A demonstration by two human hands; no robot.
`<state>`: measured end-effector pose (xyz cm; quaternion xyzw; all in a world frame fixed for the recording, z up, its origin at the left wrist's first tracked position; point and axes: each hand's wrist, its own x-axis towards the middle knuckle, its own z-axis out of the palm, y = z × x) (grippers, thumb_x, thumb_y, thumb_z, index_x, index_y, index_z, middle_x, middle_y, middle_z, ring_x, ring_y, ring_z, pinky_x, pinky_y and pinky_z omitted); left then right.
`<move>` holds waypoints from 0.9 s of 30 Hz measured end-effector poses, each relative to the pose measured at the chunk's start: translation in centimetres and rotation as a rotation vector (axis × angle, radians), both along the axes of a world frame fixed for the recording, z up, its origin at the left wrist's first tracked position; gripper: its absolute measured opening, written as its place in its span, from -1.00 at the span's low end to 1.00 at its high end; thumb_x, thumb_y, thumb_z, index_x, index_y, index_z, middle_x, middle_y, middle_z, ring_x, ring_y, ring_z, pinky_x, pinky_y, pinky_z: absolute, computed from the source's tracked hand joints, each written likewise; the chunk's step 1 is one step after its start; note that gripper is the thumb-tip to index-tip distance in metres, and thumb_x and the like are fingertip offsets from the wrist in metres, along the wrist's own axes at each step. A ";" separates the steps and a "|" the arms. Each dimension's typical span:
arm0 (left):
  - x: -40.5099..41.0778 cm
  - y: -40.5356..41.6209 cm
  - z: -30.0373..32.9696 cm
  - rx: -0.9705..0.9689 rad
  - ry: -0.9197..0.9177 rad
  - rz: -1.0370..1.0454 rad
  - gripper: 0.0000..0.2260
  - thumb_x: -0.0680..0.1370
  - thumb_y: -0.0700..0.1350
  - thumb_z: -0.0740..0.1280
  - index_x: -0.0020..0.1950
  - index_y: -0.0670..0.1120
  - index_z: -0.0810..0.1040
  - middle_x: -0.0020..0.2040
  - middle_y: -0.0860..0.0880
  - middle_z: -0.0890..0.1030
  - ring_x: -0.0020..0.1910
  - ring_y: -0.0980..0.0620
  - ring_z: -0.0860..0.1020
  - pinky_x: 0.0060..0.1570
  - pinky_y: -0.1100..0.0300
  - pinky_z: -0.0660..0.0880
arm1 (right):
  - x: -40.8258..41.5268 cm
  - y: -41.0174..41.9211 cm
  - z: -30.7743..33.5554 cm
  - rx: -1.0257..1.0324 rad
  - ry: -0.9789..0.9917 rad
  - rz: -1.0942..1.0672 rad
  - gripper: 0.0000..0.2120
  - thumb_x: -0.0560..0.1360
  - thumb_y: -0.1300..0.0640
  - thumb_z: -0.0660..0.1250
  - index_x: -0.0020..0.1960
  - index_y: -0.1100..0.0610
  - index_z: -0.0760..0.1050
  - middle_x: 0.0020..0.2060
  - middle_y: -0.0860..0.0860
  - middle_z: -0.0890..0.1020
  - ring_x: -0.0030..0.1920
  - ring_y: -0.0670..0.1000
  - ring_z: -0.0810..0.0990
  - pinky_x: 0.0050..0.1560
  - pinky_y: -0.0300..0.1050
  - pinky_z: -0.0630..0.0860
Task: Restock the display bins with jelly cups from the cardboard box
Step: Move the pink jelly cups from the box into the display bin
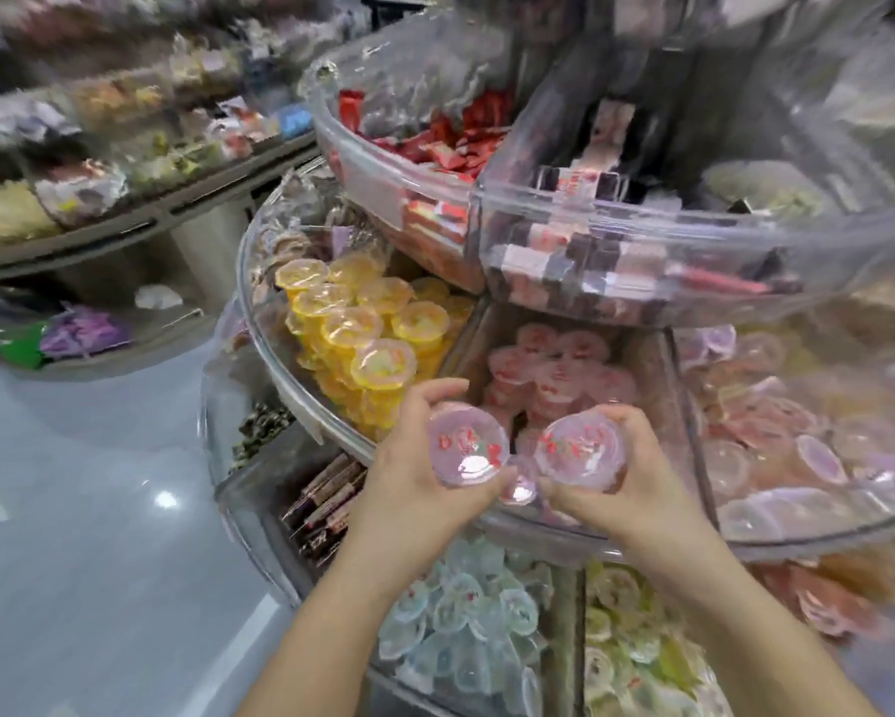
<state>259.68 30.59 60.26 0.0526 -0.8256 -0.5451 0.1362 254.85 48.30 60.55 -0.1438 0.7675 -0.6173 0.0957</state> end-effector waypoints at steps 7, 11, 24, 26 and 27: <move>-4.7 0.1 0.2 -0.366 -0.035 -0.055 -0.50 0.28 0.02 0.55 0.17 0.07 0.50 0.08 0.15 0.51 0.09 0.24 0.44 0.05 0.52 0.28 | -3.5 1.6 -2.3 0.266 0.123 -0.015 -0.59 0.25 0.11 0.56 -0.02 -0.21 0.49 0.02 -0.15 0.54 0.08 -0.25 0.48 0.07 -0.45 0.35; -7.6 1.0 -0.9 -0.554 -0.117 -0.106 -0.44 0.35 -0.05 0.51 0.31 0.03 0.42 0.23 0.04 0.45 0.21 0.07 0.45 0.15 0.31 0.31 | -5.7 1.2 -3.6 0.225 0.023 -0.016 -0.58 0.26 0.15 0.56 -0.01 -0.19 0.51 -0.07 -0.29 0.61 -0.02 -0.38 0.53 -0.14 -0.52 0.44; -9.5 2.0 -5.0 -0.639 -0.374 -0.056 -0.42 0.44 -0.06 0.40 0.38 0.08 0.22 0.28 -0.08 0.35 0.12 -0.21 0.52 0.03 0.00 0.49 | -8.0 -0.2 -6.1 0.544 -0.046 0.046 -0.43 0.28 -0.02 0.52 0.22 0.07 0.41 0.13 0.00 0.56 0.16 0.02 0.51 0.16 -0.06 0.45; -9.6 2.2 -5.2 -0.598 -0.381 -0.002 -0.42 0.44 -0.11 0.40 0.36 0.01 0.17 0.27 -0.12 0.41 0.14 -0.24 0.51 0.03 -0.04 0.48 | -8.2 -0.2 -5.9 0.604 -0.041 0.084 -0.48 0.35 -0.03 0.46 0.22 0.10 0.39 0.14 0.02 0.57 0.15 0.05 0.52 0.12 -0.09 0.46; -9.6 2.2 -5.2 -0.565 -0.373 0.016 -0.45 0.45 -0.17 0.38 0.33 -0.03 0.17 0.26 -0.13 0.43 0.15 -0.25 0.50 0.04 -0.05 0.47 | -8.3 -0.2 -5.8 0.614 -0.042 0.103 -0.51 0.38 -0.03 0.43 0.23 0.11 0.38 0.14 0.03 0.57 0.15 0.06 0.53 0.11 -0.08 0.47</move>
